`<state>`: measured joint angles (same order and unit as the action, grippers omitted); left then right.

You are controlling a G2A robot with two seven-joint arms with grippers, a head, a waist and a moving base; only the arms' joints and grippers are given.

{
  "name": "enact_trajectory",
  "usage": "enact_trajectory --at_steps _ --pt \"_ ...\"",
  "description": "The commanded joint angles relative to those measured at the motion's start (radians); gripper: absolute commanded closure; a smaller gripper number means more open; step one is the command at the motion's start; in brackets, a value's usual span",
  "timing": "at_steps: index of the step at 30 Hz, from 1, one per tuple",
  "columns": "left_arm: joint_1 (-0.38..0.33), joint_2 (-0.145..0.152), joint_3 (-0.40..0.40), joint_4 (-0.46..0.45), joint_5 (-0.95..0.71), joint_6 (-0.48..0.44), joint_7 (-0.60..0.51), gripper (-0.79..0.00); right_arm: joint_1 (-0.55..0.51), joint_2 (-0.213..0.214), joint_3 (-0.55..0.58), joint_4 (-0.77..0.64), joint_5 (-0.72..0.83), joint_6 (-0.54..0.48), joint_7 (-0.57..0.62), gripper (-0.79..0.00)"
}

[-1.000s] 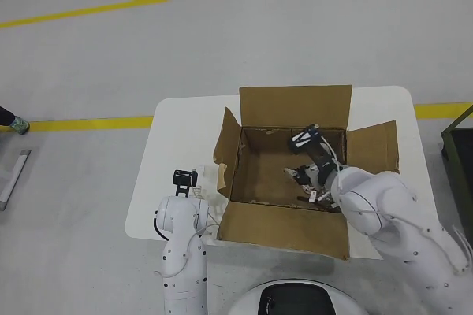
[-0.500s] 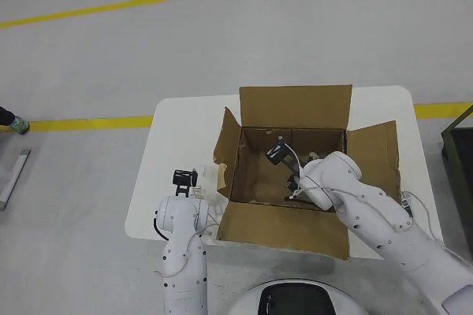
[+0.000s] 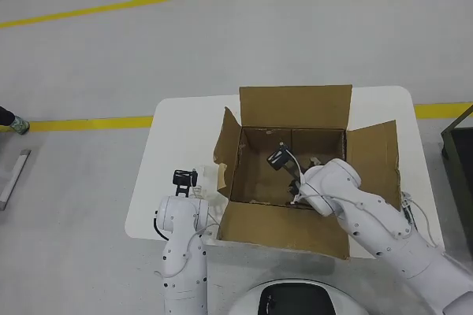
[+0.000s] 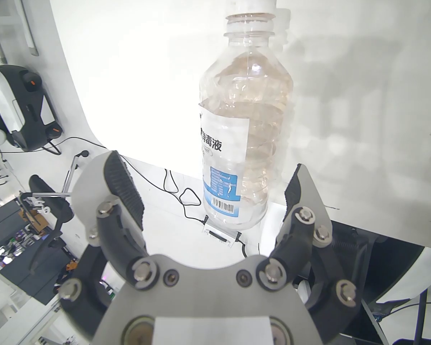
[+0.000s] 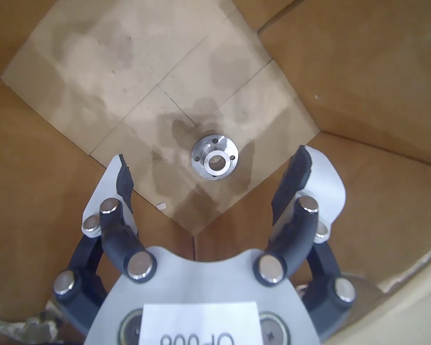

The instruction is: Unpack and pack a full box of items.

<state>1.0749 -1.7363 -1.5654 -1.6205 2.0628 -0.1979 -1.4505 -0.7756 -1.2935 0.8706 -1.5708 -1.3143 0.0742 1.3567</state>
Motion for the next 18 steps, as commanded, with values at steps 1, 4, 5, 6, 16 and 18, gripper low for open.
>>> enact_trajectory --at_steps 1,4,5,6,16,18 --pt "0.000 0.000 0.000 0.000 0.000 0.000 0.000 -0.785 0.000 -0.004 -0.006 0.022 -0.007 0.006 0.009 -0.785" --pt "0.000 0.000 0.000 0.000 0.000 0.000 0.000 -0.785 0.011 -0.013 -0.021 0.060 -0.014 0.017 0.030 -0.785" --pt "0.000 0.000 0.000 0.000 0.000 0.000 0.000 -0.785 0.018 -0.017 -0.025 0.076 -0.014 0.025 0.033 -0.650" --pt "0.000 0.000 0.000 0.000 0.000 0.000 0.000 -0.785 0.025 -0.020 -0.028 0.093 -0.009 0.029 0.037 -0.557" --pt "0.000 0.000 0.000 0.000 0.000 0.000 0.000 -0.785 0.078 -0.051 -0.050 0.182 -0.004 0.039 0.021 -0.573" --pt "0.000 0.000 0.000 0.000 0.000 0.000 0.000 -0.785 0.083 -0.055 -0.050 0.194 -0.004 0.037 0.022 -0.646"
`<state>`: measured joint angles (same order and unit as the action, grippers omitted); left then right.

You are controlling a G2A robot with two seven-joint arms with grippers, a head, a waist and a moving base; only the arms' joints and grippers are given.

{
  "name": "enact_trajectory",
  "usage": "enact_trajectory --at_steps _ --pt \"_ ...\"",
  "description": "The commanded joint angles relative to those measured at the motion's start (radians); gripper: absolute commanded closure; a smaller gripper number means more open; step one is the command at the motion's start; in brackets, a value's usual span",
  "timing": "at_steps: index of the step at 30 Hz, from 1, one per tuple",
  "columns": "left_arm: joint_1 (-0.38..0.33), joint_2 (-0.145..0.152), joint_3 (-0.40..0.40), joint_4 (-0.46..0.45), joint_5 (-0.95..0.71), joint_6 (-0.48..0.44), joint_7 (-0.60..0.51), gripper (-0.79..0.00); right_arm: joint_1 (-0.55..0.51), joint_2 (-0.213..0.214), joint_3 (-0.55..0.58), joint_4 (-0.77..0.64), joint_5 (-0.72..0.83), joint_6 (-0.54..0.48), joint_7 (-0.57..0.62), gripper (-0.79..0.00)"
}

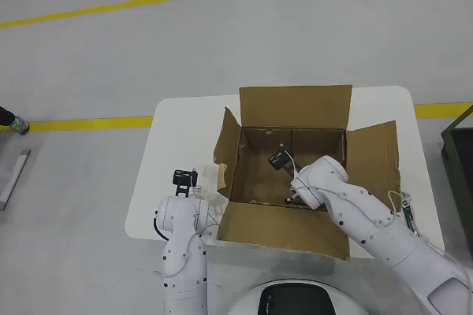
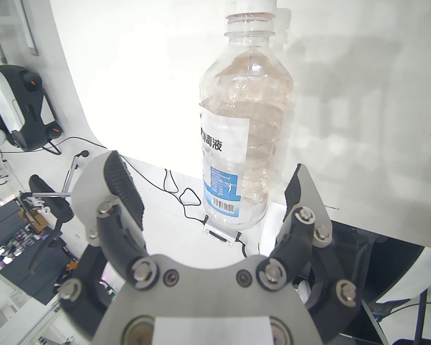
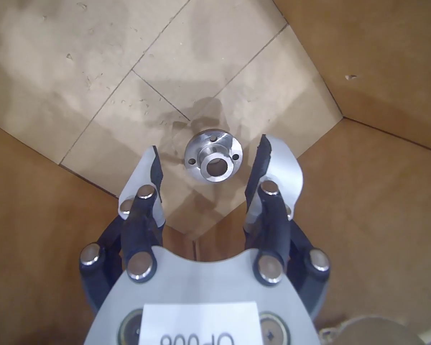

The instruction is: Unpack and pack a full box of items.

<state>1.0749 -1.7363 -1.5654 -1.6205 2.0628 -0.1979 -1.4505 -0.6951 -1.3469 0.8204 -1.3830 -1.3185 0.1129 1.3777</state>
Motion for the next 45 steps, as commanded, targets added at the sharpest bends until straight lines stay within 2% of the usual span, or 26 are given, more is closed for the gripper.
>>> enact_trajectory --at_steps 1,4,7,9,10,14,21,24,45 --pt "0.000 0.000 0.000 0.000 0.000 0.000 0.000 -0.785 0.004 -0.004 0.000 0.012 -0.001 -0.002 0.004 -0.690" --pt "0.000 0.000 0.000 0.000 0.000 0.000 0.000 -0.785 0.009 -0.009 -0.001 0.028 -0.002 -0.007 0.008 -0.646" --pt "0.000 0.000 0.000 0.000 0.000 0.000 0.000 -0.785 0.013 -0.014 0.001 0.051 -0.002 -0.008 0.006 -0.517" --pt "0.000 0.000 0.000 0.000 0.000 0.000 0.000 -0.785 0.016 -0.018 0.001 0.059 -0.003 -0.010 0.004 -0.397" --pt "0.000 0.000 0.000 0.000 0.000 0.000 0.000 -0.785 0.018 -0.019 0.002 0.060 -0.003 -0.009 0.005 -0.388" --pt "0.000 0.000 0.000 0.000 0.000 0.000 0.000 -0.785 0.029 -0.027 -0.009 0.047 -0.024 -0.018 0.016 -0.391" --pt "0.000 0.000 0.000 0.000 0.000 0.000 0.000 -0.785 0.025 -0.040 -0.034 0.019 -0.093 -0.001 0.056 -0.456" --pt "0.000 0.000 0.000 0.000 0.000 0.000 0.000 -0.785 0.019 -0.045 -0.040 0.013 -0.107 -0.008 0.063 -0.394" --pt "0.000 0.000 0.000 0.000 0.000 0.000 0.000 -0.785 0.005 -0.069 0.020 0.108 -0.096 -0.024 0.054 -0.379"
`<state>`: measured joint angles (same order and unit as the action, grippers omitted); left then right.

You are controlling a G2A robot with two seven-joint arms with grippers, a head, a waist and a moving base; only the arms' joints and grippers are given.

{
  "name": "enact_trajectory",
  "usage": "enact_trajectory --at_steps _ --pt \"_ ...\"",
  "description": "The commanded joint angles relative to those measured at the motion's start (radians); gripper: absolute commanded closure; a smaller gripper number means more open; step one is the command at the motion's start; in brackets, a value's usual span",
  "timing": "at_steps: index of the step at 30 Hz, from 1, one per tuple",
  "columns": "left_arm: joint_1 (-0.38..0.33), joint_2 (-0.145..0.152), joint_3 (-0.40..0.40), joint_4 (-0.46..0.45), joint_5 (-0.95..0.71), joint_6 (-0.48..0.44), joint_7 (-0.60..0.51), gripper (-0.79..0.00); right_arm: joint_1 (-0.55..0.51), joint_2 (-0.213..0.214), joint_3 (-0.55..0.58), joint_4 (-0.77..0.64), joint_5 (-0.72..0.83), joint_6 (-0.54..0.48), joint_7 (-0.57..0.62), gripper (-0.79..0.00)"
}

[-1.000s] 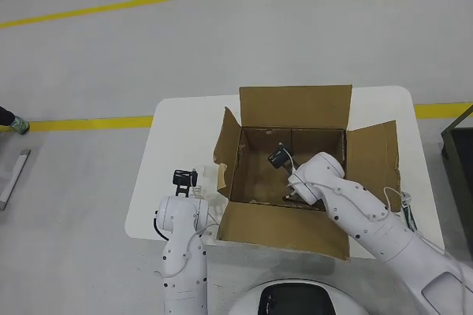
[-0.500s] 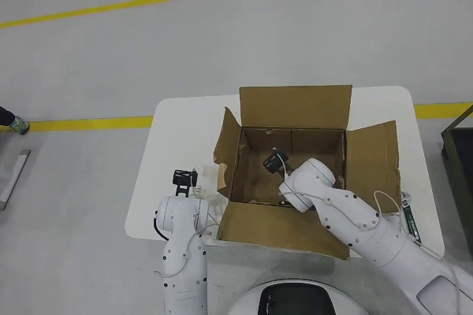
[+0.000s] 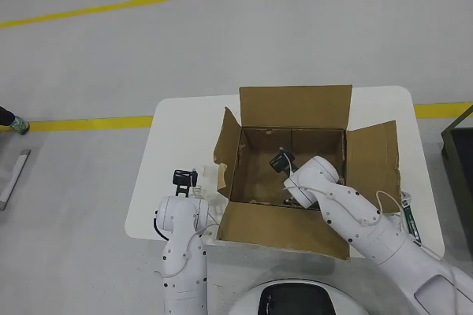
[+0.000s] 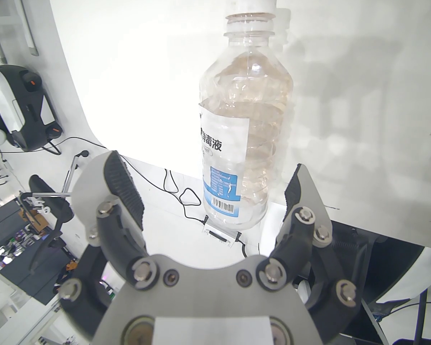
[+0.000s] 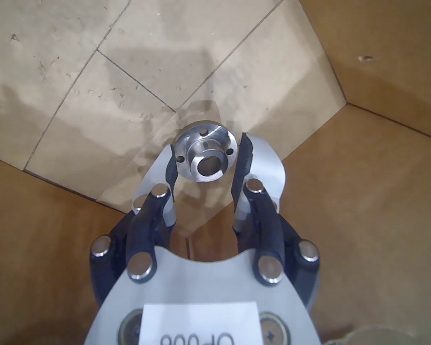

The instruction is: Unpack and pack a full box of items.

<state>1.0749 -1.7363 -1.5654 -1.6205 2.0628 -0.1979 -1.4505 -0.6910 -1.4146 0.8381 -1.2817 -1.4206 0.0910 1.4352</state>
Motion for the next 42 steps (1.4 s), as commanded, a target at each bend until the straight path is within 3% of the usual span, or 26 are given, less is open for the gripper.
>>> enact_trajectory --at_steps 1,7,21,29,32,35,42 --pt "0.000 0.000 0.000 0.000 0.000 0.000 0.000 -0.785 0.002 -0.003 0.004 0.015 0.008 -0.003 -0.007 -0.379" --pt "0.000 0.000 0.000 0.000 0.000 0.000 0.000 -0.785 0.011 -0.012 0.016 0.053 0.027 -0.009 -0.021 -0.363" --pt "0.000 0.000 0.000 0.000 0.000 0.000 0.000 -0.785 0.021 -0.031 0.040 0.049 0.088 -0.037 -0.067 -0.179" --pt "0.000 0.000 0.000 0.000 0.000 0.000 0.000 -0.785 0.042 -0.048 0.035 0.063 0.135 -0.059 -0.123 -0.120" --pt "0.000 0.000 0.000 0.000 0.000 0.000 0.000 -0.785 0.053 -0.056 0.024 0.080 0.139 -0.058 -0.131 -0.151" --pt "0.000 0.000 0.000 0.000 0.000 0.000 0.000 -0.785 0.060 -0.062 0.015 0.098 0.139 -0.057 -0.135 -0.240" --pt "0.000 0.000 0.000 0.000 0.000 0.000 0.000 -0.785 0.067 -0.071 0.009 0.108 0.128 -0.056 -0.125 -0.274"
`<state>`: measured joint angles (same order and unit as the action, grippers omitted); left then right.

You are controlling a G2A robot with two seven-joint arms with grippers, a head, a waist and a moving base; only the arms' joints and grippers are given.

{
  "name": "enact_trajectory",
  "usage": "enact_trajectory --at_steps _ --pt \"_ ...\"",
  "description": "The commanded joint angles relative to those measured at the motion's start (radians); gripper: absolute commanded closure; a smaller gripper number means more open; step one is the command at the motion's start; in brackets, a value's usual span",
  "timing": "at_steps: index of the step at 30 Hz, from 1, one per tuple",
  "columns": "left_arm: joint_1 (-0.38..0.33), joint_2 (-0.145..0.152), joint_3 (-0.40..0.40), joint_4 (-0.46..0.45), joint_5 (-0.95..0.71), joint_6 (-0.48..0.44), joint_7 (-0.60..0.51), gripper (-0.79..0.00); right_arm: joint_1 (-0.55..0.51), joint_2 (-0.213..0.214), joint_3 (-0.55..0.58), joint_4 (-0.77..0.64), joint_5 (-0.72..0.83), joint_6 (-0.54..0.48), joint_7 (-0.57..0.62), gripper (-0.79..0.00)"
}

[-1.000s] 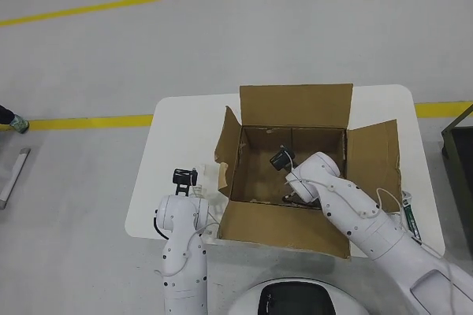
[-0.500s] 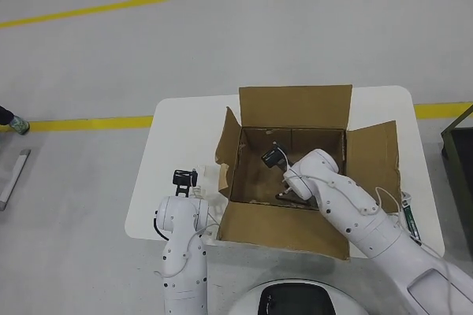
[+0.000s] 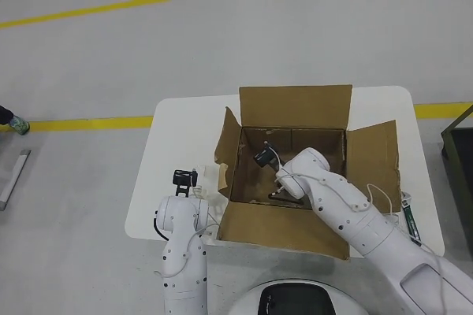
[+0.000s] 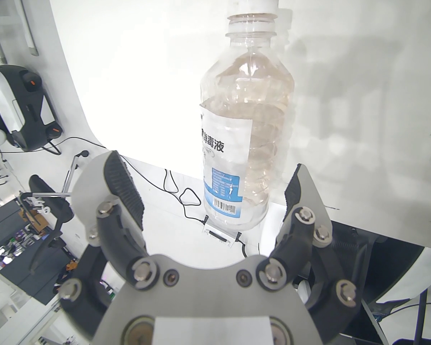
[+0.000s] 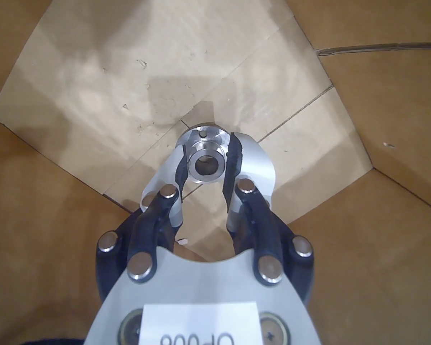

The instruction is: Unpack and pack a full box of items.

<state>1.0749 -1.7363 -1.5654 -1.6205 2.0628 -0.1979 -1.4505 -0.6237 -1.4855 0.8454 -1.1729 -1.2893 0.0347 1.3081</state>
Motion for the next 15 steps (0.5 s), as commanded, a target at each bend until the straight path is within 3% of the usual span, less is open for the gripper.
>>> enact_trajectory --at_steps 1,15 --pt "0.000 0.000 0.000 0.000 0.000 0.000 0.000 -0.785 -0.002 0.000 0.003 -0.002 -0.006 0.001 0.004 -0.277" --pt "0.000 0.000 0.000 0.000 0.000 0.000 0.000 -0.785 -0.005 -0.013 0.005 0.046 -0.016 -0.003 -0.009 -0.308"
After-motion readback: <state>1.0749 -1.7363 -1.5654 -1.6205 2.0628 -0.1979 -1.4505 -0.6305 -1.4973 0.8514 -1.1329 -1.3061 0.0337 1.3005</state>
